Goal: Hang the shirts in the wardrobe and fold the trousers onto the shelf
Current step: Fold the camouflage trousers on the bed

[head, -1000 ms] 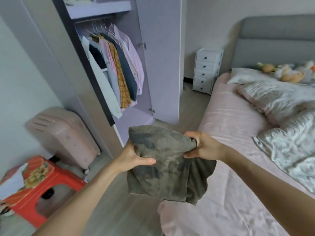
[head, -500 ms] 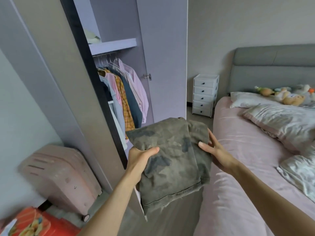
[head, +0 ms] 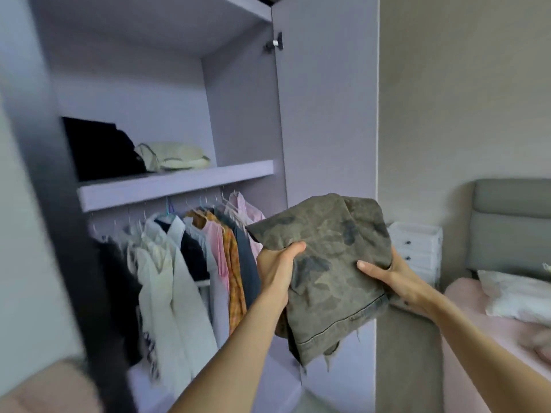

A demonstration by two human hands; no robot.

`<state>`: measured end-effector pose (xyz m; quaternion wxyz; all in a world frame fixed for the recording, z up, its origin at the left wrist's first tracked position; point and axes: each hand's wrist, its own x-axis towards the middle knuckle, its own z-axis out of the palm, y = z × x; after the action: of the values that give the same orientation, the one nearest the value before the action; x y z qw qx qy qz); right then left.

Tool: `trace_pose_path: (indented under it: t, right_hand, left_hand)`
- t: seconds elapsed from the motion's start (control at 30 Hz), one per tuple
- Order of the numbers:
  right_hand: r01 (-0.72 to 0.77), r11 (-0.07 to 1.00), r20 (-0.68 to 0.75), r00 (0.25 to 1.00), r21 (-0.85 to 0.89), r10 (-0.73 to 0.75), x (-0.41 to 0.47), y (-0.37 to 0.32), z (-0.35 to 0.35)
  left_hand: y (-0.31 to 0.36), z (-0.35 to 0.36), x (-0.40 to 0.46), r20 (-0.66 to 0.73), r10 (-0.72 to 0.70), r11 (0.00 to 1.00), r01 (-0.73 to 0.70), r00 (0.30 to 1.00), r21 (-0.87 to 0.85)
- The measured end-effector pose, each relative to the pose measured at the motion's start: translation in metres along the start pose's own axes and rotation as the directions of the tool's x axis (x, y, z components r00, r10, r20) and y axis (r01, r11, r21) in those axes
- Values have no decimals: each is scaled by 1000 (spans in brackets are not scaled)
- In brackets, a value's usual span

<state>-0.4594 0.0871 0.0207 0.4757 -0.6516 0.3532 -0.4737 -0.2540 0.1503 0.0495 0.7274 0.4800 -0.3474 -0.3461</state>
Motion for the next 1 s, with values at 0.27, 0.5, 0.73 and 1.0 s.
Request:
trace_pose_path:
  t: [0.27, 0.5, 0.73, 1.0]
  right_hand:
    - [257, 966, 43, 965, 23, -257, 233, -54, 44]
    - [464, 857, 210, 836, 223, -507, 350, -128, 172]
    - [601, 732, 227, 701, 322, -676, 432, -193, 333]
    - [465, 884, 508, 771, -40, -383, 480, -154, 489]
  left_hand:
    - [92, 25, 198, -183, 122, 991, -109, 975, 82]
    - [207, -63, 297, -297, 230, 972, -207, 927, 107]
    - [313, -175, 374, -389, 402, 905, -294, 829, 308]
    - [292, -251, 435, -486, 434, 289, 394, 758, 873]
